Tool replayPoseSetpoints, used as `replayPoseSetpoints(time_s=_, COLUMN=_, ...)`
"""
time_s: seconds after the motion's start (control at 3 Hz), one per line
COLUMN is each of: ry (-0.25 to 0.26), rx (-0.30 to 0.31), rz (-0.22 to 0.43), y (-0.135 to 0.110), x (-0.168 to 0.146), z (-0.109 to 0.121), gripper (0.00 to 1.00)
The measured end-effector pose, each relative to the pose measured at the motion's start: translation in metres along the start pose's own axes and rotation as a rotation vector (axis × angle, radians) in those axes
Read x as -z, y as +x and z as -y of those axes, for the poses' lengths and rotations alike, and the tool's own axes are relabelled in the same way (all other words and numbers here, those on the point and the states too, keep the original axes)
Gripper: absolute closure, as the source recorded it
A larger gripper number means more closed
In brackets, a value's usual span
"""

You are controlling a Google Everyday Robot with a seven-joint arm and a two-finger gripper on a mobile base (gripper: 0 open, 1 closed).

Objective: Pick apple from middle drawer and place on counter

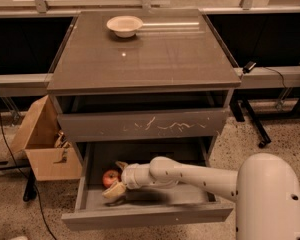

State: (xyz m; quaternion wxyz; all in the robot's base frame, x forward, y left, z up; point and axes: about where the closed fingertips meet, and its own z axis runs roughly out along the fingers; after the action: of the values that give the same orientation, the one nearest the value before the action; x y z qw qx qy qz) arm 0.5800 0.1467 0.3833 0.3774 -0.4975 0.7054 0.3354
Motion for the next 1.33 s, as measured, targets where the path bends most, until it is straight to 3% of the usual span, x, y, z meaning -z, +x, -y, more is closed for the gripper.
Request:
replayPoseSetpoints(time_s=0.67, ry=0.02, rx=-0.011, rz=-0.045, y=0.015, x=0.01, z=-0.001, gripper=0.66)
replayPoseSetpoints(time_s=1.0, ry=0.03, rx=0.012, rz=-0.005, y=0.007, x=0.039, z=-0.003, gripper=0.95)
replayPoseSetpoints(time_s=1.33, ry=0.04, rx=0.051, rz=0.03, y=-0.01, x=0.105, z=0.0, gripper=1.0)
